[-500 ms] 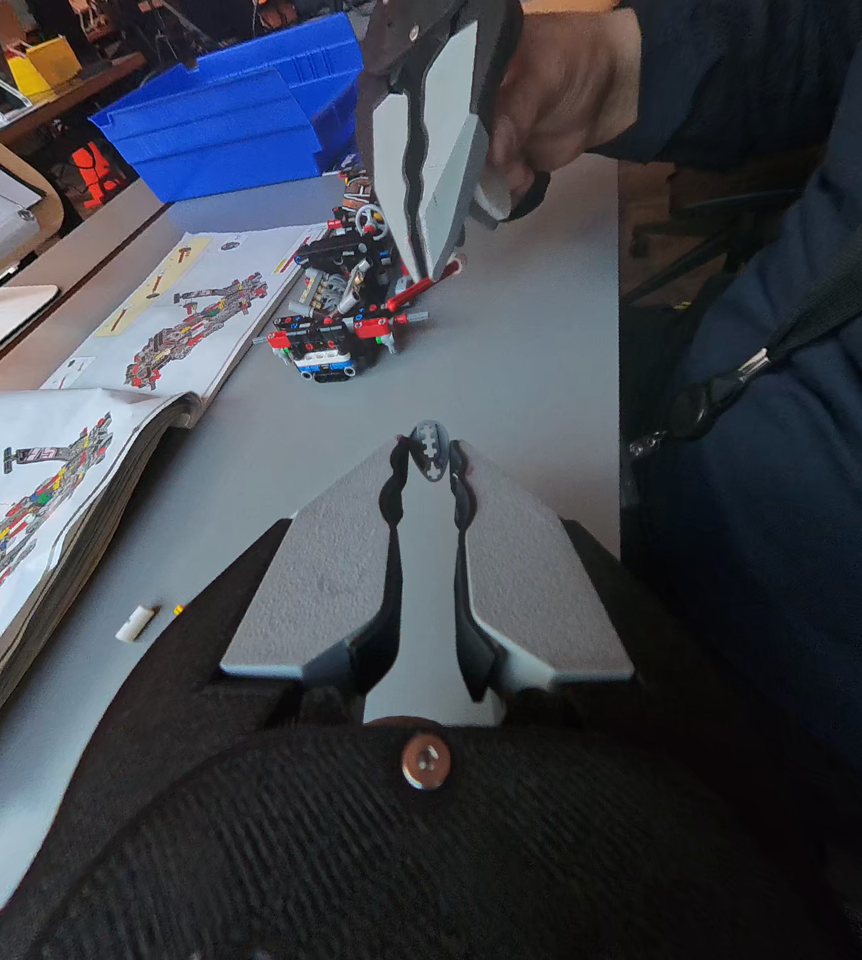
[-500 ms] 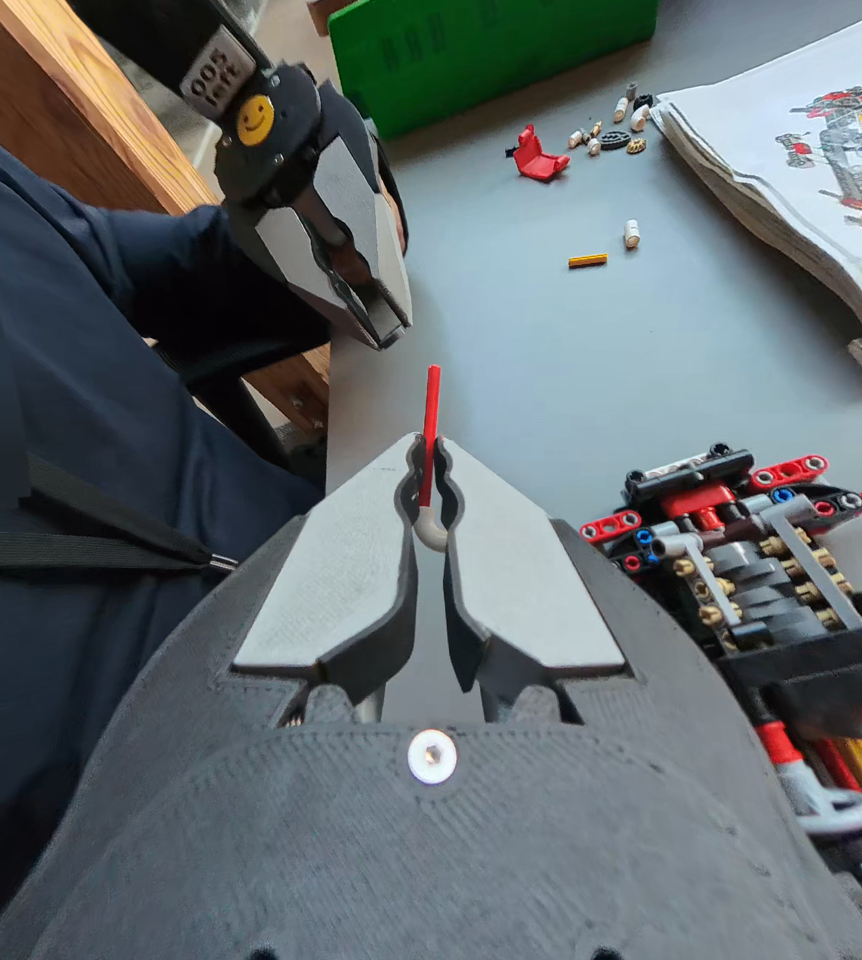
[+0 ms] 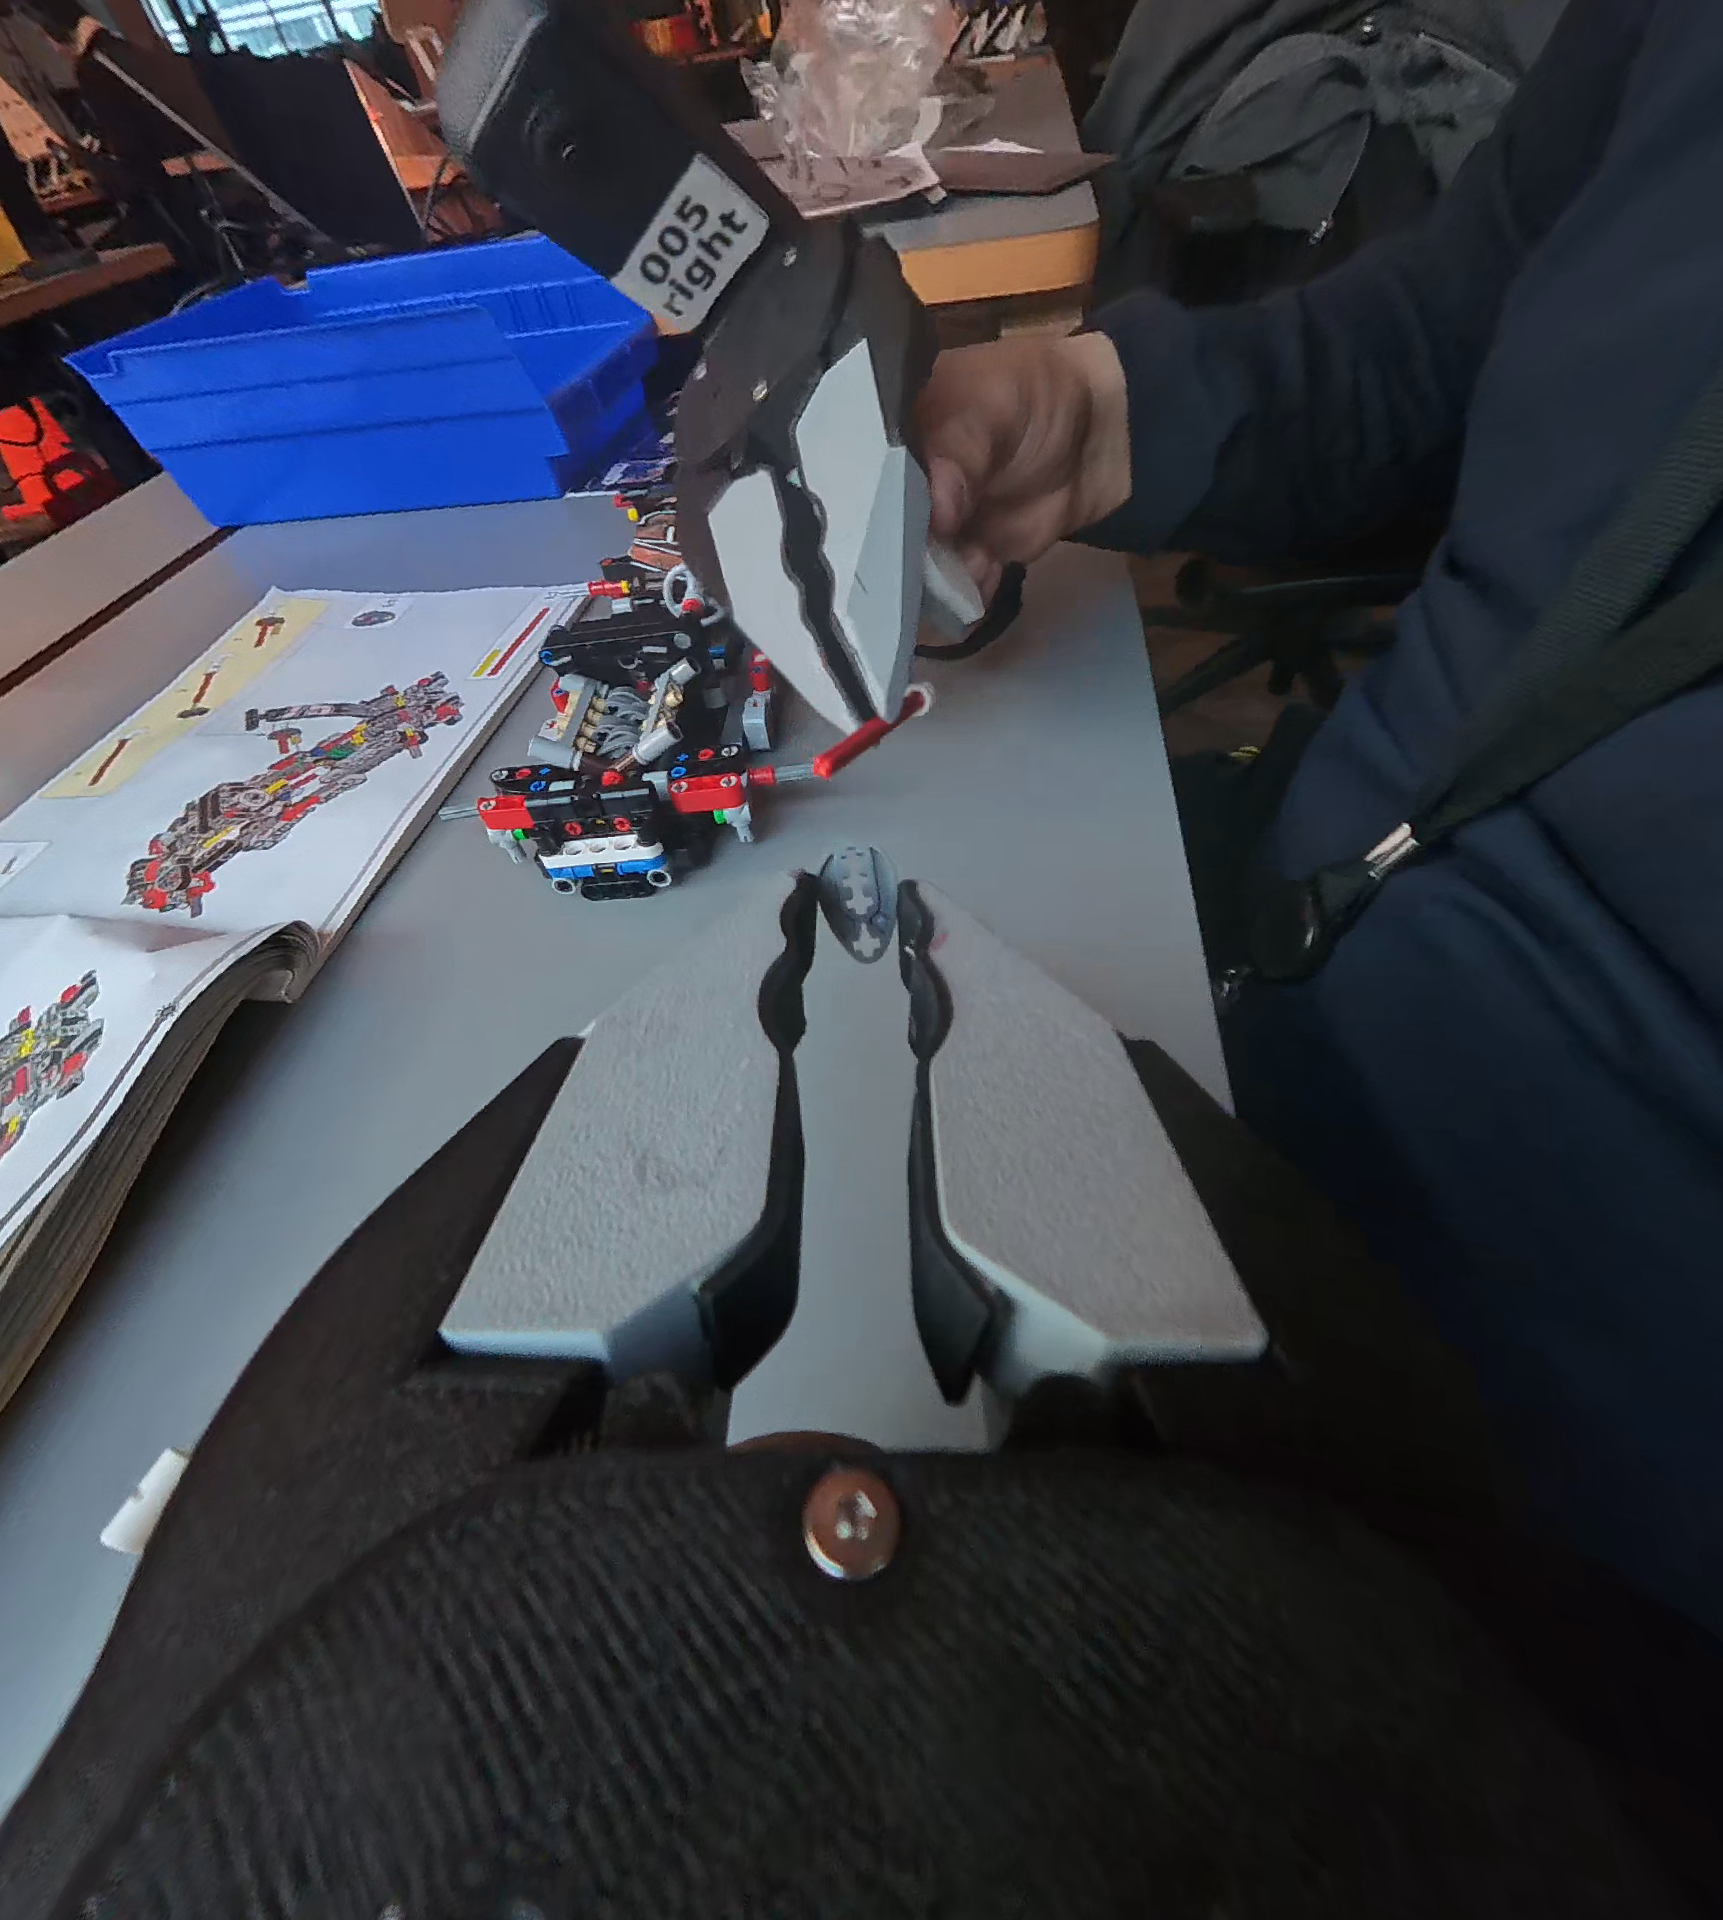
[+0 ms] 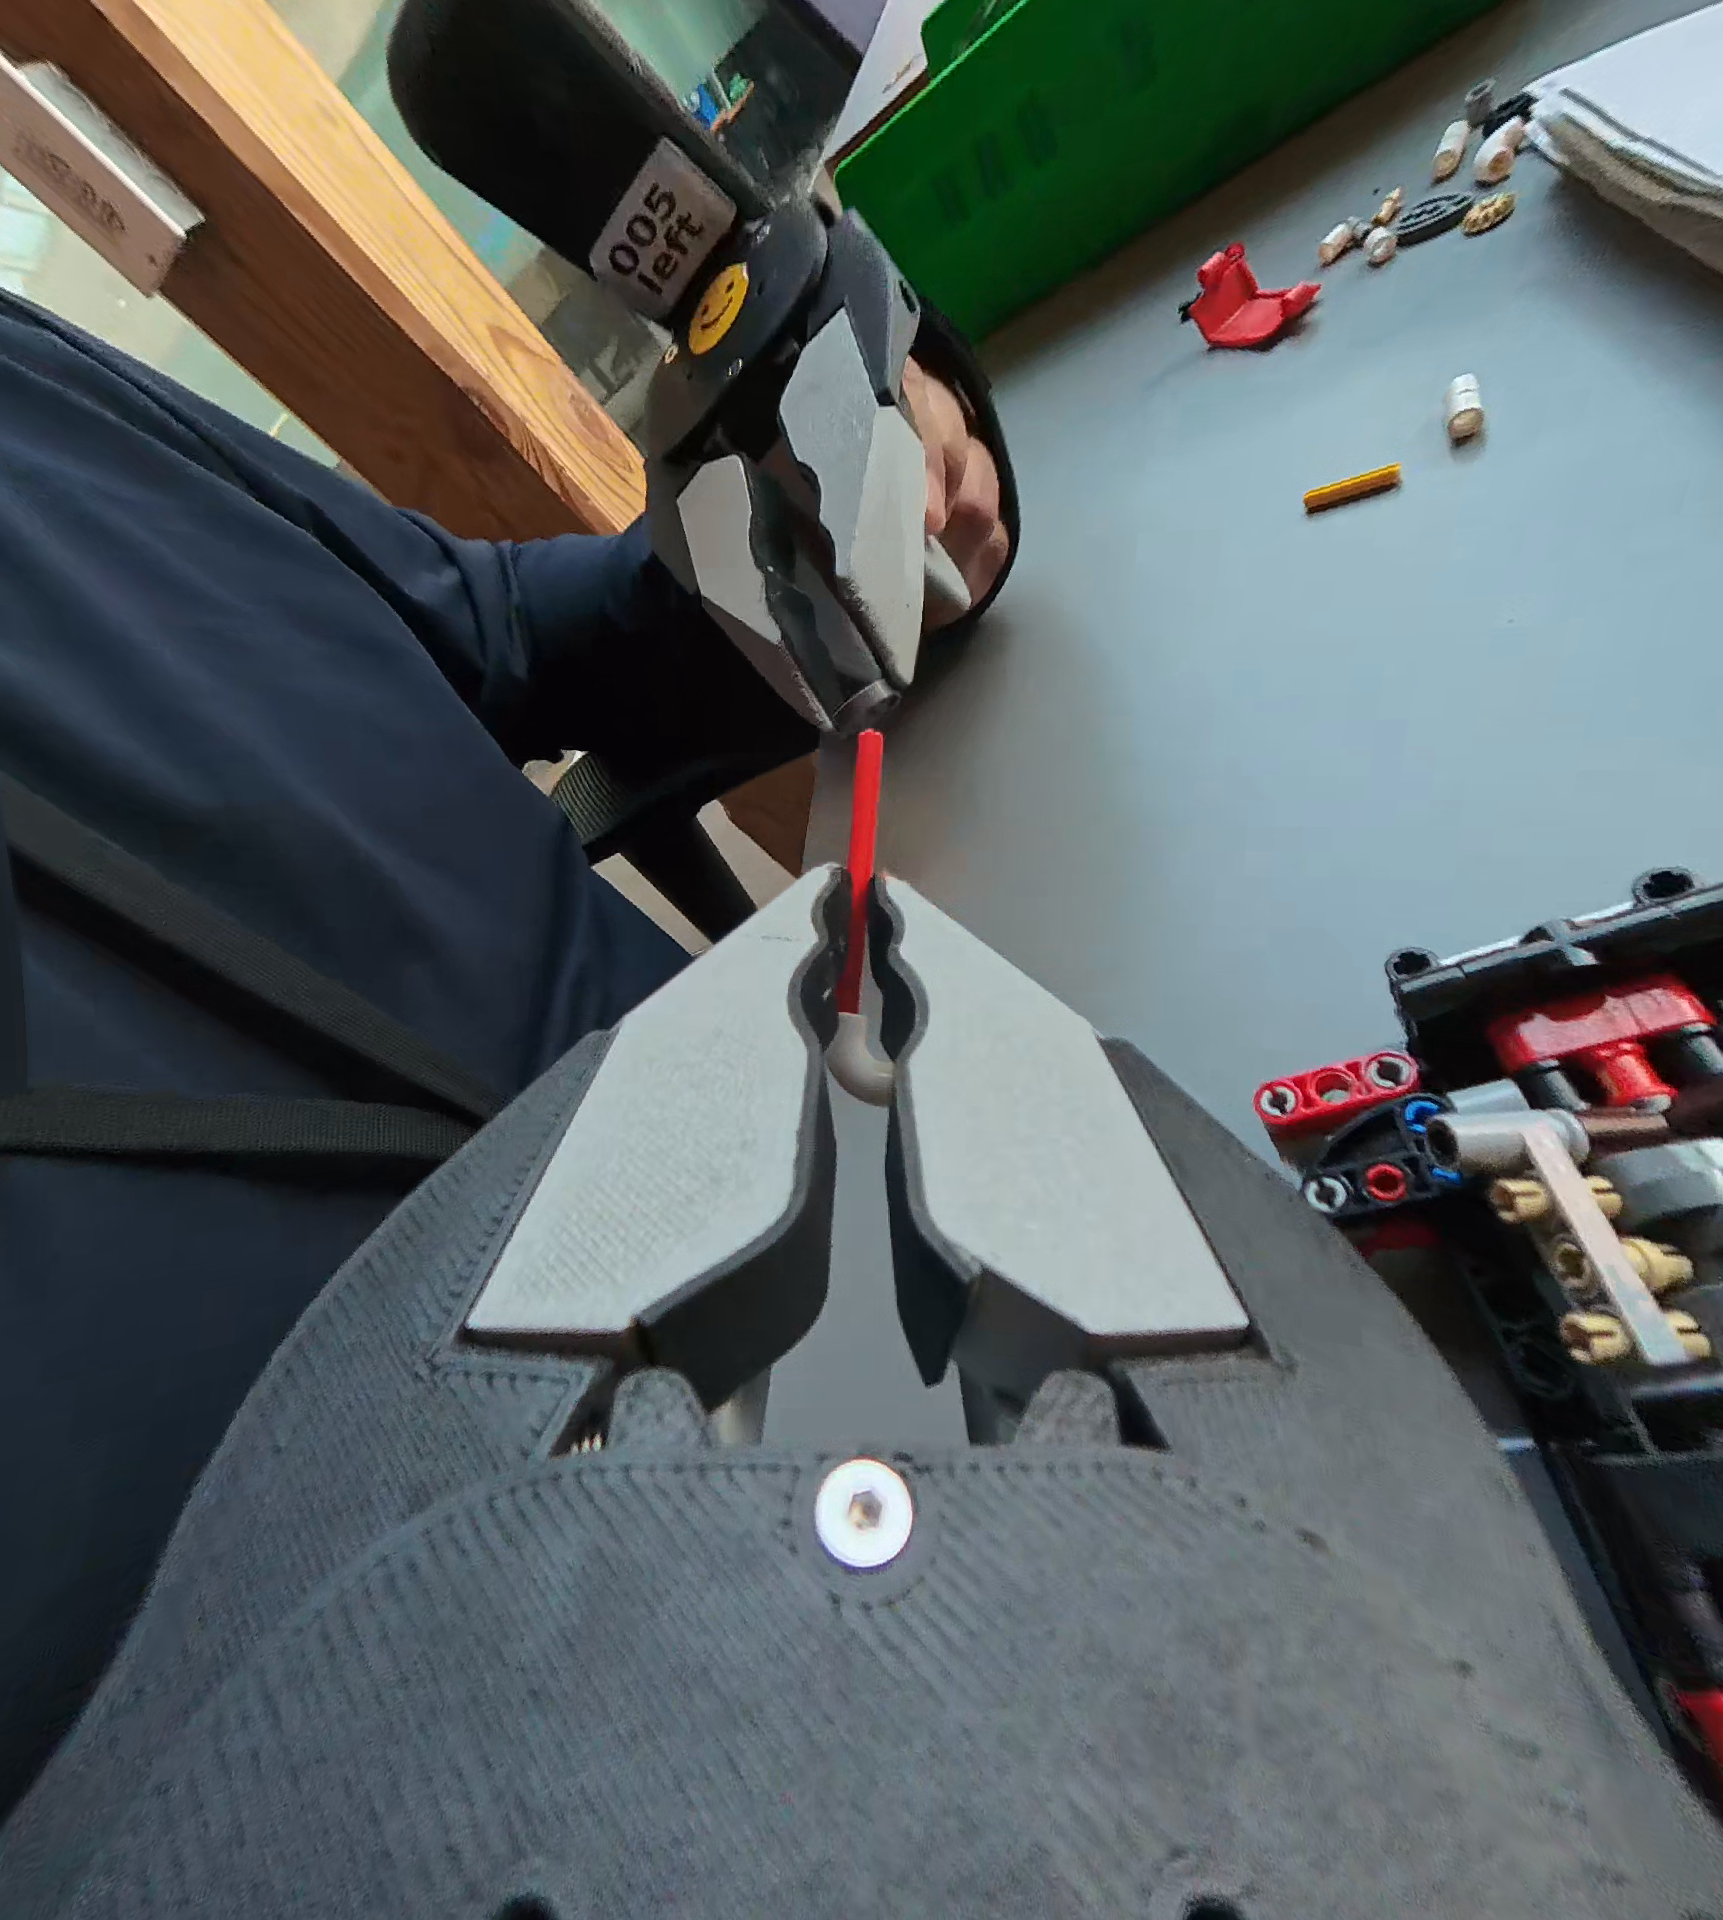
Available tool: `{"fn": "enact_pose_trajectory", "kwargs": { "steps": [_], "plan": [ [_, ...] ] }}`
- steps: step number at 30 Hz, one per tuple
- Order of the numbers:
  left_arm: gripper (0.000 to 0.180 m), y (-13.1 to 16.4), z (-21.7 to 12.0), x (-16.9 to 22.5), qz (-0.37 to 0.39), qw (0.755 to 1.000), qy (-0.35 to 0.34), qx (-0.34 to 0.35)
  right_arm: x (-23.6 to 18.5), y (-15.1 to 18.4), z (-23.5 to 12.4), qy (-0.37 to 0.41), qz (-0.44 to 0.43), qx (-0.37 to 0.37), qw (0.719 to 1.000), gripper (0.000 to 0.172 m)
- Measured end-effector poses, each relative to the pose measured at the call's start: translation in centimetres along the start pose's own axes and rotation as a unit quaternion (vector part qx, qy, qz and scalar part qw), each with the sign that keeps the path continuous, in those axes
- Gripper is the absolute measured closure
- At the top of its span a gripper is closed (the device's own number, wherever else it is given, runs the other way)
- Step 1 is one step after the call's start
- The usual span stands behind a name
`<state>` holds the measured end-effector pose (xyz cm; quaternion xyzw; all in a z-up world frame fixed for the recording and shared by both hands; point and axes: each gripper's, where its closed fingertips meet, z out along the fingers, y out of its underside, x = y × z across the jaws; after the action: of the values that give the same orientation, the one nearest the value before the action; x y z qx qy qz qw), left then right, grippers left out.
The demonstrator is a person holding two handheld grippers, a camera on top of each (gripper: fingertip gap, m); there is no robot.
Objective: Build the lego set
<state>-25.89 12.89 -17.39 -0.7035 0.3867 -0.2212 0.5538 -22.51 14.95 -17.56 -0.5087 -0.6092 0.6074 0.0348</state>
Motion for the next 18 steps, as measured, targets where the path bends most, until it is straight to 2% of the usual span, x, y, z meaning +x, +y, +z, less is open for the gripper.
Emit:
{"fn": "enact_pose_trajectory", "kwargs": {
  "steps": [3, 7, 12, 14, 16, 18],
  "plan": [
    [0.168, 0.4, 0.0, -0.3, 0.029, 0.999, 0.001, -0.020, 0.5, 0.1, 0.3, 0.004, 0.005, -0.008, 1.000, 0.172],
    [0.167, 3.2, 0.6, -0.4, 0.089, 0.988, 0.001, -0.123, 2.5, 1.7, 0.4, 0.084, -0.042, -0.069, 0.993, 0.172],
    [0.167, 7.1, 1.1, -1.0, 0.090, 0.967, 0.008, -0.237, 3.7, 3.9, 1.4, 0.156, -0.100, -0.150, 0.971, 0.171],
    [0.167, 7.0, 1.2, -0.5, 0.089, 0.968, 0.020, -0.235, 4.1, 4.2, 1.5, 0.172, -0.112, -0.157, 0.966, 0.169],
    [0.167, 7.0, 1.3, -0.7, 0.090, 0.968, 0.015, -0.235, 4.0, 4.0, 1.3, 0.172, -0.109, -0.146, 0.968, 0.153],
    [0.167, 7.0, 1.4, -0.7, 0.087, 0.970, 0.014, -0.226, 3.2, 3.3, 0.8, 0.156, -0.101, -0.123, 0.975, 0.152]
  ]
}}
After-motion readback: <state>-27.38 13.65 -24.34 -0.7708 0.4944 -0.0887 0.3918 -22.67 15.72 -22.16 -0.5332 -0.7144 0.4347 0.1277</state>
